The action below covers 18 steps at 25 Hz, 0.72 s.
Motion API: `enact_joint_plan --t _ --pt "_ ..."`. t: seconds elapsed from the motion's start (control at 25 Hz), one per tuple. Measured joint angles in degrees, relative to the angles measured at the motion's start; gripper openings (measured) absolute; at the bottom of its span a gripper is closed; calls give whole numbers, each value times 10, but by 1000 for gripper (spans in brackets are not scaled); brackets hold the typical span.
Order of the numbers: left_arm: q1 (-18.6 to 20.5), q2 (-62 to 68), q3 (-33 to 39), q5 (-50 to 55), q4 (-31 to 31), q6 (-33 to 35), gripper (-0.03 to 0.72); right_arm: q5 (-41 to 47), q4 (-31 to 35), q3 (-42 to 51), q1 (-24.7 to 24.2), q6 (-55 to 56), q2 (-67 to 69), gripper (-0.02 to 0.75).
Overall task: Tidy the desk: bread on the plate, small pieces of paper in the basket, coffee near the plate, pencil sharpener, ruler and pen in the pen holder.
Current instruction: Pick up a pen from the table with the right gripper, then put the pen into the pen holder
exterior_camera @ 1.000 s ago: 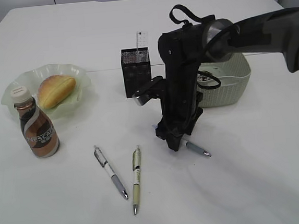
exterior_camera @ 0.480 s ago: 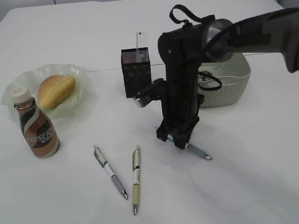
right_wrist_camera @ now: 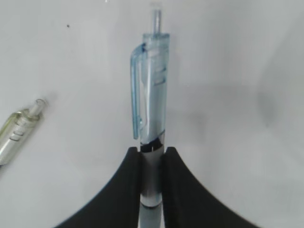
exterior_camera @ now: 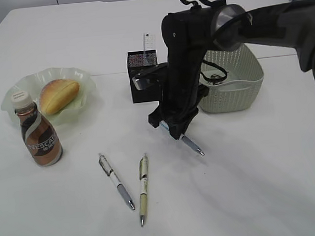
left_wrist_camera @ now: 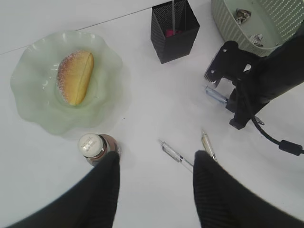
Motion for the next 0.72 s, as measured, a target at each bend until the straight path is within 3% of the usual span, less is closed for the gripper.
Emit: enact_joint_plan --t 0.72 --pt "0 0 0 0 -11 0 370 10 19 -8 0 98 -178 61"
